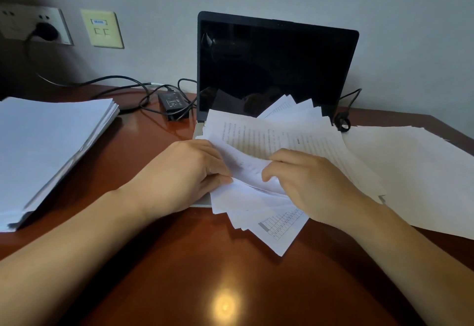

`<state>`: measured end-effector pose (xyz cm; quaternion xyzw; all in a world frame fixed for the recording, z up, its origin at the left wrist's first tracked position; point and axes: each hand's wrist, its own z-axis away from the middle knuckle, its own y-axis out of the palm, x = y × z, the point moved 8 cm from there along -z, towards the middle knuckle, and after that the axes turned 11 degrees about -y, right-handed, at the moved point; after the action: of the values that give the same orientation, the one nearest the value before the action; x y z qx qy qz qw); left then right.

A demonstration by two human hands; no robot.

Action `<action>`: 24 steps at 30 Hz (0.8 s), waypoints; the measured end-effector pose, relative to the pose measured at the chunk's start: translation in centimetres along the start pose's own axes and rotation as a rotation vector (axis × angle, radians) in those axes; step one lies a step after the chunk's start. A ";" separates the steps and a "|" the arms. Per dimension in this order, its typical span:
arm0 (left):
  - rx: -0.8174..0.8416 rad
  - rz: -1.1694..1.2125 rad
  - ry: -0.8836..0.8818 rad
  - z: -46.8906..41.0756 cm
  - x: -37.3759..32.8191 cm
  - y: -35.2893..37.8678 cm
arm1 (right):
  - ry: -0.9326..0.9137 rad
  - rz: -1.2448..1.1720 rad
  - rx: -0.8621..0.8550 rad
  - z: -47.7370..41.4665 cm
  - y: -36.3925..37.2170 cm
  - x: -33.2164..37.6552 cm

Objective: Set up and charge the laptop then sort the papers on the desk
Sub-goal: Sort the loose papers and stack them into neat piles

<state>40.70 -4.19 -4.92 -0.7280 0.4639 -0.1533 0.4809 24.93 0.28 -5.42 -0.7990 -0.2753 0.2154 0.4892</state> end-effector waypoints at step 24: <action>0.037 -0.107 0.070 0.5 -0.7 -0.6 | 0.178 0.057 -0.227 1.1 -2.2 -2.9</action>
<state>40.91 -3.27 -4.50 -0.7371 0.4377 -0.2127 0.4689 21.58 -0.10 -3.69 -0.8728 -0.2304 0.1250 0.4117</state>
